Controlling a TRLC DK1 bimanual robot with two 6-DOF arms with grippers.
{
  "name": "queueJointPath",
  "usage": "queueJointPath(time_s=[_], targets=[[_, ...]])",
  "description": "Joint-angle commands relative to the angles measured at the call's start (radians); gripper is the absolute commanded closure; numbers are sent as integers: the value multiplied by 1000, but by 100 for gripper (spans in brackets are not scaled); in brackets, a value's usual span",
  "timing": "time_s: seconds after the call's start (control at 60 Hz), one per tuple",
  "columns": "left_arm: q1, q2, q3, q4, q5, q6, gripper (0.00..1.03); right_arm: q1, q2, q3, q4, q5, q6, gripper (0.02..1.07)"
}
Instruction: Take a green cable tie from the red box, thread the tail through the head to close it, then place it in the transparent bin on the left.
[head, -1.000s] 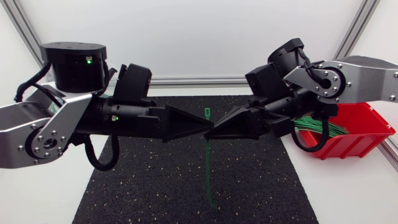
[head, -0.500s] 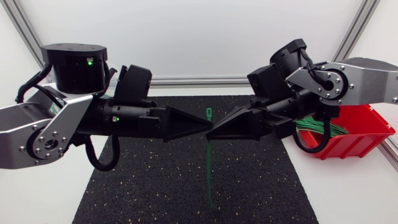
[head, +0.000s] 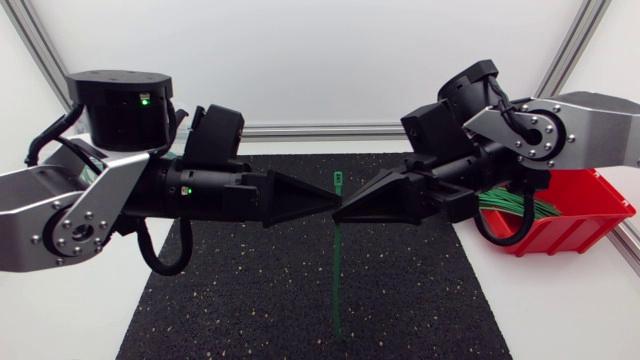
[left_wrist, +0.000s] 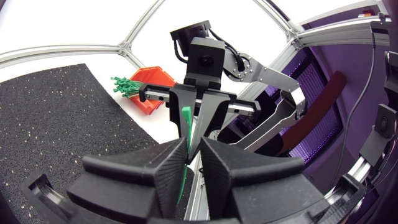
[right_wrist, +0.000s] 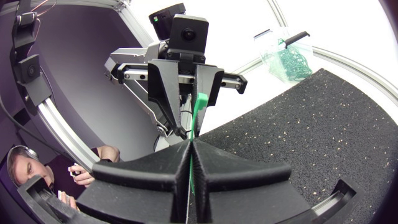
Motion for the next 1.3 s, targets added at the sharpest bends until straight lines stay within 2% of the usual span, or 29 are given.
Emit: queueJointPath(time_s=[0.0, 0.517, 0.8, 0.867, 1.2, 1.233, 1.283], targets=[[8, -3, -13, 24, 0, -26, 91, 2, -9, -24, 8, -4, 7, 101], [11, -3, -13, 33, -11, -33, 92, 11, -4, -27, 16, -3, 13, 101], [8, -4, -12, 35, -19, -34, 95, 17, -3, -30, 17, -1, 13, 101], [5, -4, -15, 39, -22, -34, 99, 17, -3, -28, 17, -1, 15, 101], [5, -3, -13, 41, -74, -37, 99, 30, -3, -30, 19, 6, 13, 101], [8, -3, -9, 38, -75, -45, 99, 40, -1, -33, 21, 20, 13, 97], [21, -3, -1, 35, -75, -54, 99, 59, -3, -39, 27, 46, 13, 84]])
